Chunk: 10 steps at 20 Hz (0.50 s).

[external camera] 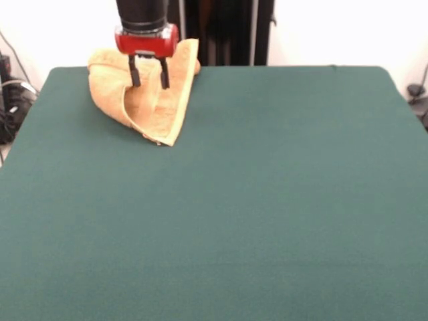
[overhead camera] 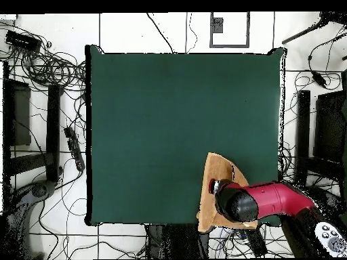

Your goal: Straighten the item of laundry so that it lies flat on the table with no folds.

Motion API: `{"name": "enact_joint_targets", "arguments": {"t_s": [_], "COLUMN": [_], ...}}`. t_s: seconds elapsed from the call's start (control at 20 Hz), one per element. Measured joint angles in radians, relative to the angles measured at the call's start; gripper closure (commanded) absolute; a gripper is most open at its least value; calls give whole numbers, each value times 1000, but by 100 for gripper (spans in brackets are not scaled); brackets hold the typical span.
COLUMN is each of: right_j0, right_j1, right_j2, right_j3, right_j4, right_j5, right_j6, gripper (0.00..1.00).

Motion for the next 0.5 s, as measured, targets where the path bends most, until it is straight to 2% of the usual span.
{"name": "enact_joint_targets", "arguments": {"t_s": [0.2, 0.5], "right_j0": [19, 21], "right_j1": [58, 113], "right_j2": [-9, -19], "right_j3": [-32, -35], "right_j4": [-56, -68], "right_j5": [-28, -72], "right_j6": [0, 0], "gripper": [0, 0]}}
